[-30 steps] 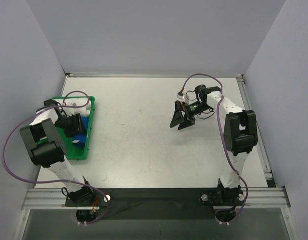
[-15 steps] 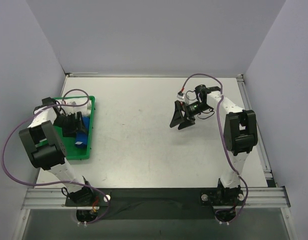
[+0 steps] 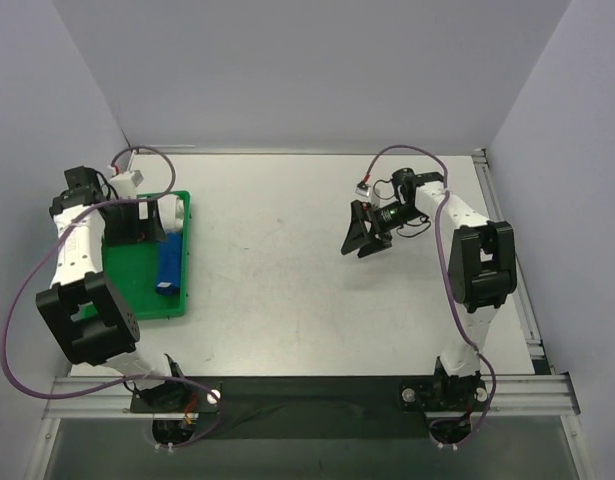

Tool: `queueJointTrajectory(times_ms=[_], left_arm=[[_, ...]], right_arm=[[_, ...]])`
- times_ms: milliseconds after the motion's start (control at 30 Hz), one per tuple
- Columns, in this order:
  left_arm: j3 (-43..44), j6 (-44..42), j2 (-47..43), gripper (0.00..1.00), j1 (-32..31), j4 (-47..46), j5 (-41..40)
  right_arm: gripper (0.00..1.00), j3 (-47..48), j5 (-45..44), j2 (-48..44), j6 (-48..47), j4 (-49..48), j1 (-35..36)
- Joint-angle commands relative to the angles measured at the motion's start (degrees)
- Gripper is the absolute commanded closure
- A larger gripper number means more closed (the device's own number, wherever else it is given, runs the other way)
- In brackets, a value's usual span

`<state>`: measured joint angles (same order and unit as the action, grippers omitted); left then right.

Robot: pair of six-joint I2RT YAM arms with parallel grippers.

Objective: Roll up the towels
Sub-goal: Place the rolled towel into the container

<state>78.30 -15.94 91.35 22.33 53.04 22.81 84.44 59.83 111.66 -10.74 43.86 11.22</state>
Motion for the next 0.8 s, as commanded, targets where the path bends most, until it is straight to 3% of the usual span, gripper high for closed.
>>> queueJointTrajectory(times_ms=[0, 233, 467, 600, 767], left_arm=[[4.65, -2.16, -3.02, 0.03, -6.12, 0.31, -4.07], [5.64, 2.22, -5.65, 0.03, -24.48, -3.9, -11.47], [-0.33, 7.5, -4.61, 0.03, -39.79, -14.09, -18.06], [-4.38, 8.73, -3.02, 0.03, -44.64, -18.48, -18.41], [-5.88, 10.84, -2.93, 0.03, -45.09, -20.08, -18.76]], right_arm=[[0.0, 1.95, -1.73, -6.44, -1.39, 2.81, -1.64], [0.0, -1.21, -6.83, -13.74, -1.21, 2.46, -4.72], [0.0, -9.28, -12.1, -22.6, 2.13, -1.83, -9.46], [0.0, -15.44, -16.67, -26.75, 1.34, -3.86, -10.08], [0.0, -17.91, -18.26, -29.12, 0.72, -3.95, -10.43]])
